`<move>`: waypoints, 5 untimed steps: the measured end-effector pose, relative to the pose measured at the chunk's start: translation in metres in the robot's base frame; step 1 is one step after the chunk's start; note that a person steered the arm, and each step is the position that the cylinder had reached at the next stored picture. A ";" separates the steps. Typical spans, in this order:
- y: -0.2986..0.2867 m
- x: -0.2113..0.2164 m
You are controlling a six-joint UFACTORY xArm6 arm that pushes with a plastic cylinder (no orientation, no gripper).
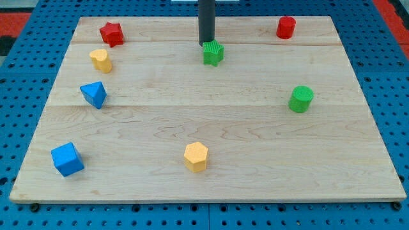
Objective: Move yellow heart towards middle of the board
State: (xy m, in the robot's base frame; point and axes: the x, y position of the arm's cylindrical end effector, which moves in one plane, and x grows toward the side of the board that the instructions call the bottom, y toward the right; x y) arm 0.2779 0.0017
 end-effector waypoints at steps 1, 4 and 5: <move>-0.037 -0.019; -0.157 0.012; -0.200 0.023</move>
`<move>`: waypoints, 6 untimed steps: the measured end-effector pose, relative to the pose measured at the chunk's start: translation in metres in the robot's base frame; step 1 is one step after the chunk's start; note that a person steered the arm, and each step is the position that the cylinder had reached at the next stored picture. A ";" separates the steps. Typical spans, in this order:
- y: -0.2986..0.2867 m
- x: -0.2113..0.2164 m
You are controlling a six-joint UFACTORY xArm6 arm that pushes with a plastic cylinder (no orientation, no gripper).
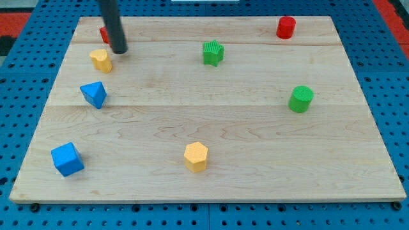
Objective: Move yellow heart towards middle of the board
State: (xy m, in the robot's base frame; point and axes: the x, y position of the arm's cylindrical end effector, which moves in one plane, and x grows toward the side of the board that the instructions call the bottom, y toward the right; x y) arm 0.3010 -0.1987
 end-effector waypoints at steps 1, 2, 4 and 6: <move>-0.028 0.000; -0.040 0.005; -0.014 0.054; 0.036 0.071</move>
